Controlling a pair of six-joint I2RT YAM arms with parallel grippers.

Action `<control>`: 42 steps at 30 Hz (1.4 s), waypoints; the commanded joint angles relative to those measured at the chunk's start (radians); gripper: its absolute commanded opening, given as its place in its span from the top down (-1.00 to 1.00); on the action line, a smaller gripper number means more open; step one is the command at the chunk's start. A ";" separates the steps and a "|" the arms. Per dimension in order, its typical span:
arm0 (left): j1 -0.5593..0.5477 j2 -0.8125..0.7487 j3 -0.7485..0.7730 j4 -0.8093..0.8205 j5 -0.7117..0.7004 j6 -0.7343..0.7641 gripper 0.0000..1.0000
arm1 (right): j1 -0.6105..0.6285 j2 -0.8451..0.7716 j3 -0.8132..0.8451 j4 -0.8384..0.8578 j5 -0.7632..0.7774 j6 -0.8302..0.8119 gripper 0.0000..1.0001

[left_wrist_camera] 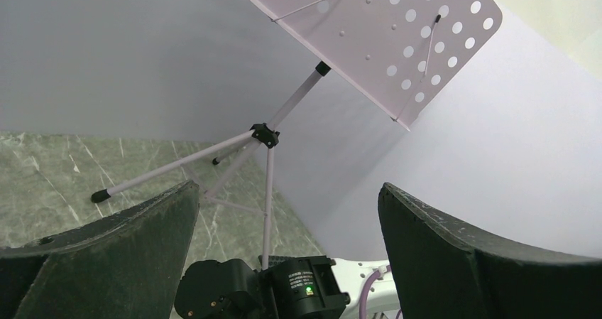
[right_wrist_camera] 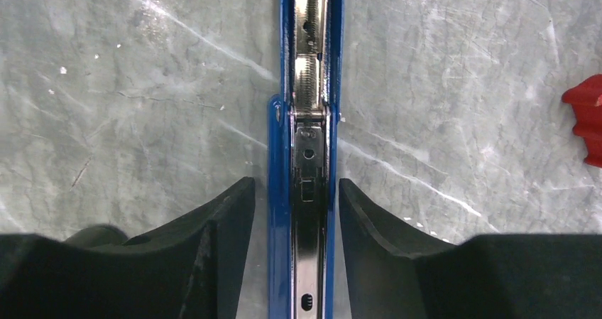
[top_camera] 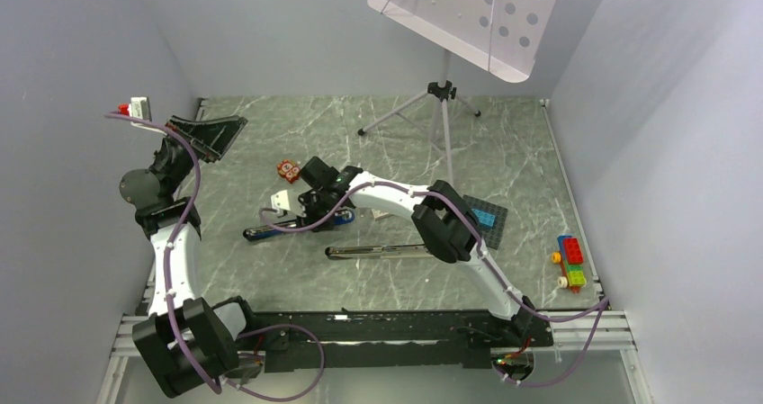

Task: Load the staples into the stapler
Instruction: Place the stapler at the center of the board.

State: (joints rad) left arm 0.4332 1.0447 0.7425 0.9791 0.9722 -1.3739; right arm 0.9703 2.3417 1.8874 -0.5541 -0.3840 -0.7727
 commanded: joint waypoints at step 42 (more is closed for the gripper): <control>-0.409 -0.055 0.399 -1.413 -0.635 1.272 -0.99 | -0.439 -0.858 -0.653 0.059 -0.500 0.173 -0.63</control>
State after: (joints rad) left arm 0.1642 1.0500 1.1221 -0.4305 0.5896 -0.3058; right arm 0.5766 1.5631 1.2659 -0.3599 -0.8650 -0.5076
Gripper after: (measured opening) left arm 0.995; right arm 0.854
